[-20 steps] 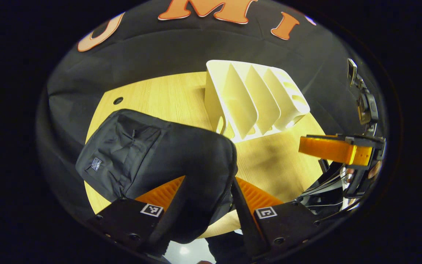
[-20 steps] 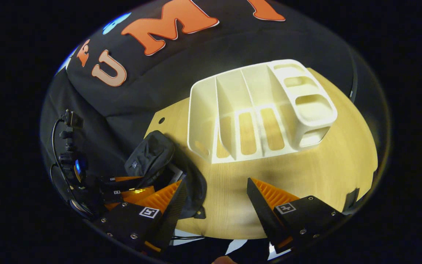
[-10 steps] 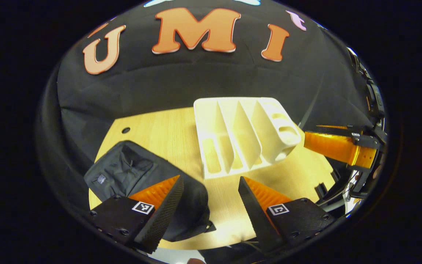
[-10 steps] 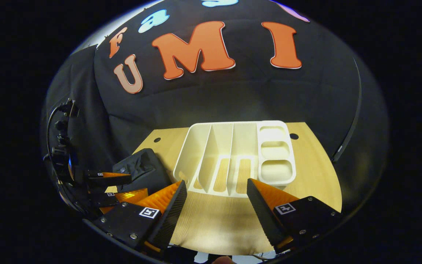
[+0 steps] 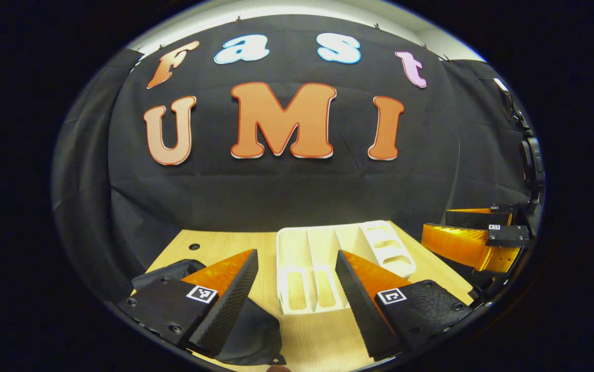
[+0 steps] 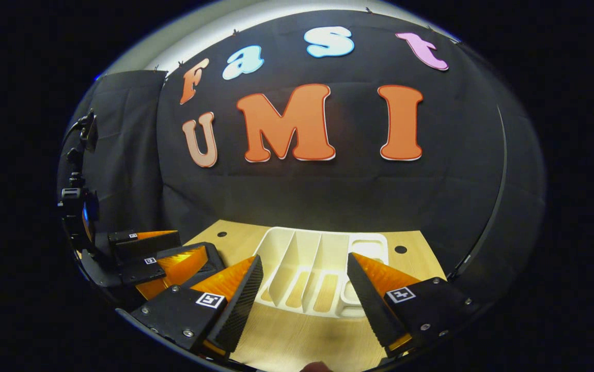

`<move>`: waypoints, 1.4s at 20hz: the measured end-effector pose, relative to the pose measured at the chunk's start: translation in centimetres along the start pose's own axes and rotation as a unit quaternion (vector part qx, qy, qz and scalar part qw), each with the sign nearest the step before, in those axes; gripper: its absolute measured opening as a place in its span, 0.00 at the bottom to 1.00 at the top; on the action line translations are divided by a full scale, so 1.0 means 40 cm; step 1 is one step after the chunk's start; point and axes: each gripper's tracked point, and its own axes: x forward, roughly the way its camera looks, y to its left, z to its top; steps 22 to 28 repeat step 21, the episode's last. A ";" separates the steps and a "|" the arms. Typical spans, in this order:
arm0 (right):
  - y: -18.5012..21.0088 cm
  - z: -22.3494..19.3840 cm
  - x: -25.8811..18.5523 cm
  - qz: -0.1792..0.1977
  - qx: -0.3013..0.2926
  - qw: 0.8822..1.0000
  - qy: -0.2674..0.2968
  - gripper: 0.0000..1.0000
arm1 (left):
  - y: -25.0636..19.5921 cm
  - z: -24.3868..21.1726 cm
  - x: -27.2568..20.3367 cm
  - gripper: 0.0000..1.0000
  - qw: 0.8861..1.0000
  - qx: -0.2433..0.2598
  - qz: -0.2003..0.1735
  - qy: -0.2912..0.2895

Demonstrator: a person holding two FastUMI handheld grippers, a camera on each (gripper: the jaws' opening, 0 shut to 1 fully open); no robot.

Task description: Open the schoolbag, grab two books from the bookshelf and put them into the schoolbag.

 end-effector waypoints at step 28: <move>0.079 0.028 -0.025 0.010 -0.038 0.996 -0.082 0.98 | 0.021 0.154 -0.111 0.95 0.983 0.054 0.067 -0.160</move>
